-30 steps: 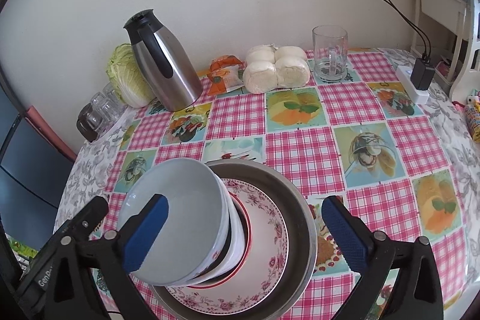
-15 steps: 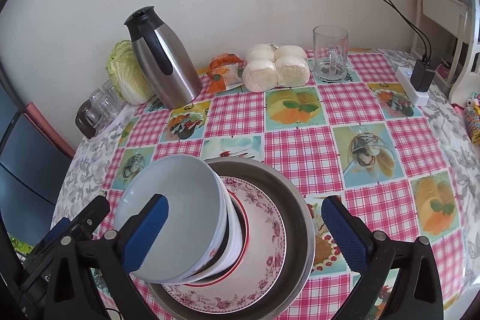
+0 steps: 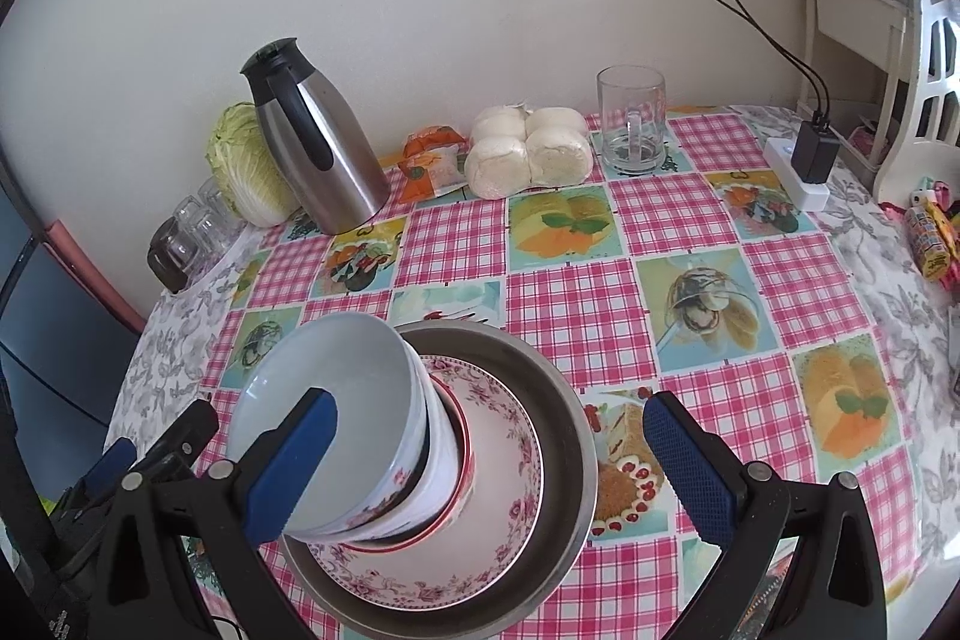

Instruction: Organize plates and bowls

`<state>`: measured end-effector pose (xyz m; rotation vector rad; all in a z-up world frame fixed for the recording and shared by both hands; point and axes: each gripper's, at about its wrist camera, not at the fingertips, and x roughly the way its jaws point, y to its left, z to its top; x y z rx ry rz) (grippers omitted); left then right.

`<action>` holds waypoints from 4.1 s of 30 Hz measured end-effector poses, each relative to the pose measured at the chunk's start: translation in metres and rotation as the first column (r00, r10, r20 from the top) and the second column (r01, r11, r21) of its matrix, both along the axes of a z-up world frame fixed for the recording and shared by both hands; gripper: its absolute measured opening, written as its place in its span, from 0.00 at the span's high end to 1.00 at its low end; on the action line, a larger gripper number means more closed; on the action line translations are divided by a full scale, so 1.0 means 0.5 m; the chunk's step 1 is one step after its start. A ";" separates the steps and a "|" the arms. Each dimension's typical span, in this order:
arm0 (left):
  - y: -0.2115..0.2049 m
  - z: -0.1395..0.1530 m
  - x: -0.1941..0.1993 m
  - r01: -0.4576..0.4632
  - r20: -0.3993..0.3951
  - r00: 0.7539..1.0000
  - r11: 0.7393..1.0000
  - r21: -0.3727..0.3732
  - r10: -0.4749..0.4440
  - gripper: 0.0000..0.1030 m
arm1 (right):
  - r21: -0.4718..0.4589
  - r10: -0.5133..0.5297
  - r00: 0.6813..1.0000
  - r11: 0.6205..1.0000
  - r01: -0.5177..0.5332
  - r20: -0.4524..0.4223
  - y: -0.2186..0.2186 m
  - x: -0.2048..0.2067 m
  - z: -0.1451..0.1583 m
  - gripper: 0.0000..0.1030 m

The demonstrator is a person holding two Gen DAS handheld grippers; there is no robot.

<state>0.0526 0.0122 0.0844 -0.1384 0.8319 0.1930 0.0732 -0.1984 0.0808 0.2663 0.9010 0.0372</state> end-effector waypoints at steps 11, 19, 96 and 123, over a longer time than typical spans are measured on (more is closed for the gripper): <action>-0.008 -0.013 -0.063 0.019 0.006 1.000 1.000 0.008 -0.019 0.00 | -0.036 -0.013 1.000 0.999 0.013 0.013 -0.017 -0.072 -0.011 0.00; -0.015 -0.032 -0.103 0.075 -0.020 0.997 0.996 0.056 -0.074 0.00 | -0.051 -0.003 1.000 0.999 0.004 0.008 -0.021 -0.128 -0.050 0.00; 0.008 -0.095 -0.140 0.196 -0.140 0.974 0.975 0.110 -0.180 0.00 | -0.118 0.056 0.997 0.991 -0.062 -0.055 0.017 -0.182 -0.104 0.00; 0.016 -0.096 -0.136 0.189 -0.149 0.974 0.976 0.107 -0.172 0.00 | -0.119 0.057 0.996 0.991 -0.064 -0.063 0.014 -0.179 -0.108 0.00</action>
